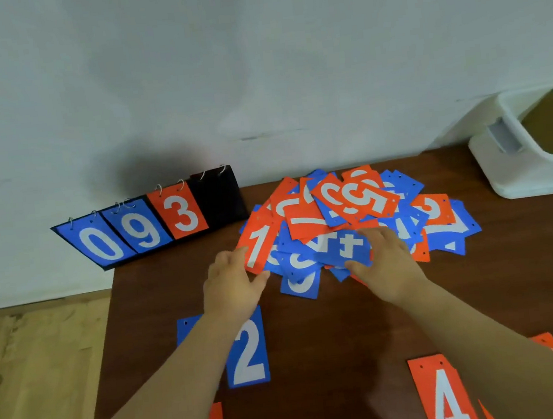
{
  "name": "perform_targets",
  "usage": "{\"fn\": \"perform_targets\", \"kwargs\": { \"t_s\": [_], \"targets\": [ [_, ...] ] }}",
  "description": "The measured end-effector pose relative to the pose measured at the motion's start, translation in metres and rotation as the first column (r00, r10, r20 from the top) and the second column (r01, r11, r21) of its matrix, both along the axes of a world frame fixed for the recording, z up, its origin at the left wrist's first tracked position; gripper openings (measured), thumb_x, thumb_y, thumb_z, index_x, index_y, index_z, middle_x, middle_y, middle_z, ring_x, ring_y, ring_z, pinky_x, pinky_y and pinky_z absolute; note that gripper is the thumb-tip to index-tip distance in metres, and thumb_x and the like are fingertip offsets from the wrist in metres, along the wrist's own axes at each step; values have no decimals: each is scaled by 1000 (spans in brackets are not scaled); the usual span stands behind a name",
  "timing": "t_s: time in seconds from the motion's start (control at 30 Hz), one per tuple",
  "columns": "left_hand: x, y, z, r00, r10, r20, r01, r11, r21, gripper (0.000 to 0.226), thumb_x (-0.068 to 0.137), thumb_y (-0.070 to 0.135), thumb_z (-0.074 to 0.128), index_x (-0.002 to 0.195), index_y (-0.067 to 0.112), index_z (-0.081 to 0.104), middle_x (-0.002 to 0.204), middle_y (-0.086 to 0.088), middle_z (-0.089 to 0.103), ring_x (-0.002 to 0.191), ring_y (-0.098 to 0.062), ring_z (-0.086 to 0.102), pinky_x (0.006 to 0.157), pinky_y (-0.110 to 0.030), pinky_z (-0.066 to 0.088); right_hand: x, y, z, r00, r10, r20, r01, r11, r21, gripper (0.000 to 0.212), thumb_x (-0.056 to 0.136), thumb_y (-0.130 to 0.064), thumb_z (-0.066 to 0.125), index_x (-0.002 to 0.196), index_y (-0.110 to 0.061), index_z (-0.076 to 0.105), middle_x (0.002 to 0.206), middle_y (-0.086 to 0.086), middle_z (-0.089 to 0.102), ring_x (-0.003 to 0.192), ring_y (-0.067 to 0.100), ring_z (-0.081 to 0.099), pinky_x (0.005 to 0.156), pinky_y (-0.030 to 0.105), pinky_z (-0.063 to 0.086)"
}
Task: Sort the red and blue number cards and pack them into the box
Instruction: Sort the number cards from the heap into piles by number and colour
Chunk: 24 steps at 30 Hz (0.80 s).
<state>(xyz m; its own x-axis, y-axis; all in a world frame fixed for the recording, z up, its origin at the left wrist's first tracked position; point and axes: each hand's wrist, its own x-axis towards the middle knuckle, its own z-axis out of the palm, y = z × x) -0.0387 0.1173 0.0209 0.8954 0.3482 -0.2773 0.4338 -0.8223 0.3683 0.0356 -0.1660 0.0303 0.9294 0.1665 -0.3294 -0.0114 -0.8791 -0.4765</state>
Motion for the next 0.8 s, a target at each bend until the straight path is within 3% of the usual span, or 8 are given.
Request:
{"fn": "perform_targets", "kwargs": {
  "t_s": [0.17, 0.3, 0.57, 0.8],
  "targets": [
    [32, 23, -20, 997, 42, -62, -45, 998, -45, 74, 87, 60, 66, 150, 34, 36, 142, -3, 42, 129, -28, 45, 102, -46, 48, 29, 29, -12, 999, -41, -18, 40, 998, -56, 75, 89, -50, 69, 152, -27, 37, 159, 6, 30, 145, 34, 29, 114, 54, 38],
    [54, 28, -38, 993, 36, -110, -42, 998, -47, 75, 87, 63, 64, 150, 36, 33, 145, -4, 38, 130, -29, 43, 101, -46, 47, 70, 30, -16, 993, -118, -5, 116, 984, -135, 65, 91, -48, 69, 146, -22, 47, 155, 10, 37, 142, 35, 33, 116, 53, 34],
    [71, 23, -64, 986, -3, -167, 2, 1000, -6, 87, 86, 57, 70, 155, 40, 19, 147, -5, 29, 133, -29, 37, 101, -44, 47, 136, 16, -47, 975, -221, -39, 204, 945, -256, 59, 91, -47, 68, 139, -21, 48, 146, 11, 44, 134, 33, 42, 110, 50, 41],
    [66, 31, -65, 993, 62, -99, -79, 982, -170, 84, 85, 43, 78, 152, 43, 26, 138, -1, 36, 126, -23, 51, 95, -38, 52, 155, 3, -59, 972, -227, -65, 180, 889, -422, 75, 75, -71, 72, 134, -31, 50, 136, 13, 48, 125, 38, 49, 98, 51, 49]
  ]
}}
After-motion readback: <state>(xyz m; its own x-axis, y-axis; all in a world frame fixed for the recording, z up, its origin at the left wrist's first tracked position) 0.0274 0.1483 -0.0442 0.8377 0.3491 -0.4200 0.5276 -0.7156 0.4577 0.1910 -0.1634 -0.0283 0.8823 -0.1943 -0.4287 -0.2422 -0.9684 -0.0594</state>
